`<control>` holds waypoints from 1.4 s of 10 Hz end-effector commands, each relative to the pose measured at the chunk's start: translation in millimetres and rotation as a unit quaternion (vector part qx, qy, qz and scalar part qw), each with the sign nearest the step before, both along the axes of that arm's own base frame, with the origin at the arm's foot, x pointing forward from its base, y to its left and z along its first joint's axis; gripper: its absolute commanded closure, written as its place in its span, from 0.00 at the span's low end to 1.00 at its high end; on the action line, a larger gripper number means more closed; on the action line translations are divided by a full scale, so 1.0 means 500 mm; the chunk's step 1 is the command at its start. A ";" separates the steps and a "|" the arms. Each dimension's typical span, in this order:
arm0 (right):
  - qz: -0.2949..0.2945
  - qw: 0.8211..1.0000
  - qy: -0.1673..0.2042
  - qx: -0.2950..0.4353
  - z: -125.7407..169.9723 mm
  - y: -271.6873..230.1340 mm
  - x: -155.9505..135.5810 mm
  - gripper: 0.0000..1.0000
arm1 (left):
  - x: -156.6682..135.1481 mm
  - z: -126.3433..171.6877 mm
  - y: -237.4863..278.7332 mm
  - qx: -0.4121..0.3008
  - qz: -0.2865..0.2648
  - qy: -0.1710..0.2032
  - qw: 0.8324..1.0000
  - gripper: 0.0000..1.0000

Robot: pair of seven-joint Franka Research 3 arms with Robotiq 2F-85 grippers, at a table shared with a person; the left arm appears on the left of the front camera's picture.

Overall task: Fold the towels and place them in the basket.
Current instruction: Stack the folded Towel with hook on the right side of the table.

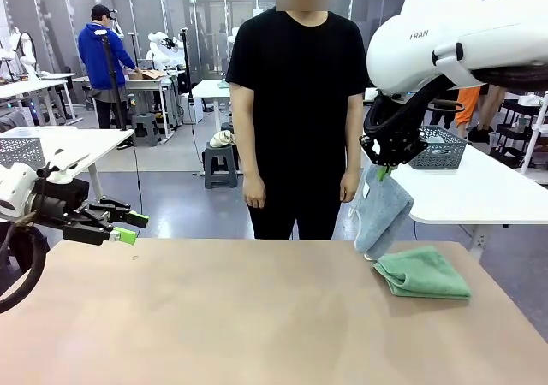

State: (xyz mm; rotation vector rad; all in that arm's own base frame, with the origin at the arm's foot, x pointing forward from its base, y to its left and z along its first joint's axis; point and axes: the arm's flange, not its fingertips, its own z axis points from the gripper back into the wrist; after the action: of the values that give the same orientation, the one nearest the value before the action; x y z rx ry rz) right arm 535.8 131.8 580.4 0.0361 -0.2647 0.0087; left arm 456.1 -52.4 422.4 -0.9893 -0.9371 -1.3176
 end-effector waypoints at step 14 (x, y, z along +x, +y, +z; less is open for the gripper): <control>0.018 0.999 0.044 0.014 -0.260 -0.086 0.085 0.95 | -0.001 0.004 -0.001 -0.006 0.002 -0.001 1.000 0.33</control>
State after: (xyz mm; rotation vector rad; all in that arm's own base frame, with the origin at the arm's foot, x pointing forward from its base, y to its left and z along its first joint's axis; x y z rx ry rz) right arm 570.4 96.1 447.4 0.0411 -0.1624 0.0222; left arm 456.1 -52.4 422.5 -0.9892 -0.9372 -1.3177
